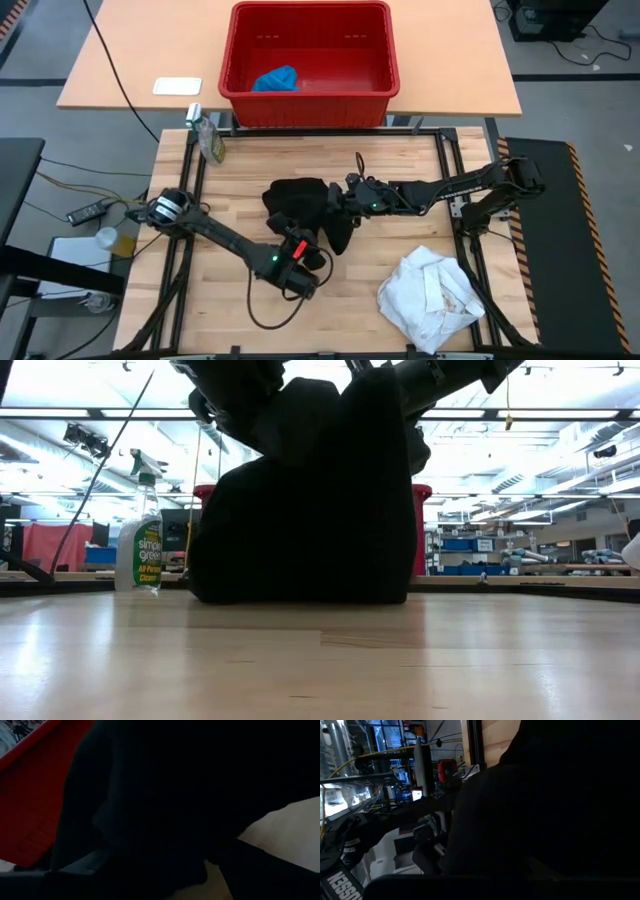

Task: Fold laundry
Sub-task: Fold the black shirt

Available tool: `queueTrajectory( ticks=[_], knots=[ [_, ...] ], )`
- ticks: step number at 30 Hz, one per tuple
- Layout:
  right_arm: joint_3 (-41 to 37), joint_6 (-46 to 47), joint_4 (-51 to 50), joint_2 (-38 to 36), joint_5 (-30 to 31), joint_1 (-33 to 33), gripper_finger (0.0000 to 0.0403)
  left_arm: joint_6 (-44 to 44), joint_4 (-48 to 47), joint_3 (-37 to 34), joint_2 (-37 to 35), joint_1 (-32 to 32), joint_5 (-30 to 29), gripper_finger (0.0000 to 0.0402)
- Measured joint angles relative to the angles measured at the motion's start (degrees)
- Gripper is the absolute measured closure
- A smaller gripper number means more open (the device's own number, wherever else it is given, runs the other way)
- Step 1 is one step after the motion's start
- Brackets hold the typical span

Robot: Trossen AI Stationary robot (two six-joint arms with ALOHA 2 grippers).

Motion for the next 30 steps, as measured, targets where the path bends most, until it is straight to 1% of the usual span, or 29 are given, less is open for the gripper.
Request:
queueTrajectory(
  ticks=[3, 5, 7, 9, 10, 11, 13, 15, 17, 18, 20, 22, 24, 27, 30],
  knots=[
    [0.0, -0.1, 0.0, 0.0, 0.0, 0.1, 0.0388, 1.0, 0.0, 0.0, 0.0, 0.7, 0.5, 0.016],
    [0.0, -0.2, 0.0, 0.0, 0.0, 0.1, 0.0388, 1.2, -0.5, 0.0, 0.0, 1.3, 1.8, 0.0202],
    [0.0, -0.4, 0.0, 0.0, 0.0, 0.1, 0.0388, 1.2, -2.2, 0.0, 0.0, 1.8, 3.5, 0.0261],
    [0.0, -1.9, 0.3, 0.0, -0.5, 0.1, 0.0387, 1.0, -4.9, 0.0, -0.3, 1.8, 4.2, 0.0337],
    [0.0, -3.1, 0.6, 0.0, -1.3, 0.1, 0.0387, 0.9, -6.3, 0.0, -0.8, 1.8, 4.3, 0.0367],
    [0.0, -5.0, 0.8, 0.0, -2.6, 0.1, 0.0387, 0.6, -7.0, 0.0, -1.8, 1.6, 4.4, 0.0381],
    [0.0, -11.4, 0.8, 0.0, -7.3, 0.0, 0.0387, 1.2, -7.8, 0.0, -4.5, 1.1, 5.1, 0.0386],
    [0.0, -21.3, 0.2, 0.0, -14.1, -0.4, 0.0387, 4.4, -7.7, 0.0, -7.6, 0.5, 8.0, 0.039],
    [0.0, -32.9, -1.2, 0.0, -21.7, -0.9, 0.0387, 8.6, -6.8, 0.0, -10.6, -0.2, 13.2, 0.0394],
    [0.0, -38.1, -2.1, 0.0, -24.9, -1.1, 0.0387, 11.0, -6.0, 0.0, -12.0, -0.5, 16.8, 0.0395],
    [0.0, -47.9, -4.2, 0.0, -29.4, -1.3, 0.0387, 16.6, -3.4, 0.0, -14.1, -1.1, 24.2, 0.0396],
    [0.0, -57.3, -6.5, 0.0, -31.5, -0.9, 0.0387, 20.7, -1.3, 0.0, -15.0, -1.8, 31.0, 0.0396],
    [0.0, -63.7, -9.6, 0.0, -31.8, -0.6, 0.0387, 24.3, 0.8, 0.0, -15.3, -2.7, 36.3, 0.0396],
    [0.0, -70.0, -14.3, 0.0, -32.6, 0.0, 0.0386, 28.2, 2.4, 0.0, -15.4, -3.4, 42.3, 0.0396],
    [0.0, -74.7, -17.7, 0.0, -33.9, 1.0, 0.0383, 31.3, 2.9, 0.0, -15.3, -3.5, 45.8, 0.0396]
  ],
)
